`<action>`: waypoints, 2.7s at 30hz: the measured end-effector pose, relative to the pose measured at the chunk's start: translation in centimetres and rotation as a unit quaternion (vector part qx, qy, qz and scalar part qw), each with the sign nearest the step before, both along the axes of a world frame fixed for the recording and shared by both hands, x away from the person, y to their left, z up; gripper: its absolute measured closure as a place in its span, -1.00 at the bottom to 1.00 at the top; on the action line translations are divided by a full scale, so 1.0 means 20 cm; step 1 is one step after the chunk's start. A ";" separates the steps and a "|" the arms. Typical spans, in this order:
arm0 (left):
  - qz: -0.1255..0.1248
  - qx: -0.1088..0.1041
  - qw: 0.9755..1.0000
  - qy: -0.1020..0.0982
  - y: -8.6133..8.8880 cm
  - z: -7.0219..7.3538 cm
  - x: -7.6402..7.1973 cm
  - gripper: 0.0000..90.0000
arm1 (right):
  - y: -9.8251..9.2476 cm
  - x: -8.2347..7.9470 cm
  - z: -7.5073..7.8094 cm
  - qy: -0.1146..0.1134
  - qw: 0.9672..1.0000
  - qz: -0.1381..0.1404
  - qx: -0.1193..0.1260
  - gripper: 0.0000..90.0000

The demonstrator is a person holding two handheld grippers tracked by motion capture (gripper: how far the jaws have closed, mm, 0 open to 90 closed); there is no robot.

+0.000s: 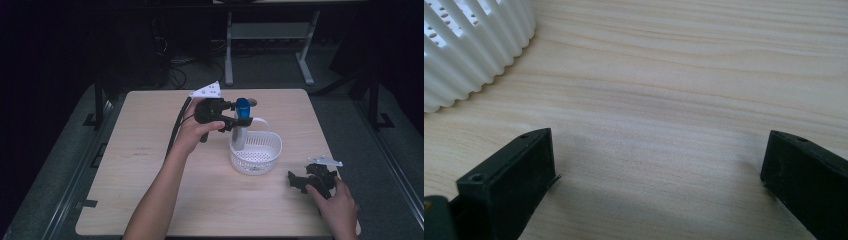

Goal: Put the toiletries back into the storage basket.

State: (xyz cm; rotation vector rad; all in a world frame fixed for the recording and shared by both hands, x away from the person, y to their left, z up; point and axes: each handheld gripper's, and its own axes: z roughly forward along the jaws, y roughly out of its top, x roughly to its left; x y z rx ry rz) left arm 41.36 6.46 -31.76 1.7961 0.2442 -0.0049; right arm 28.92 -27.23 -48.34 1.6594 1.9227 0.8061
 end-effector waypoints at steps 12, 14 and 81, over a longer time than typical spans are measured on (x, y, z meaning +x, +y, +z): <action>-0.006 0.012 1.000 -0.005 -0.01 -0.09 0.01 -0.17 | 0.00 0.00 0.00 0.000 1.000 0.000 0.000 -0.99; -0.005 0.016 1.000 -0.007 -0.02 -0.11 0.00 -0.17 | 0.00 0.00 0.00 0.000 1.000 0.000 0.000 -0.99; -0.002 0.039 0.999 -0.011 -0.01 -0.40 -0.01 -0.20 | 0.00 0.00 0.00 0.000 1.000 0.000 0.000 -0.99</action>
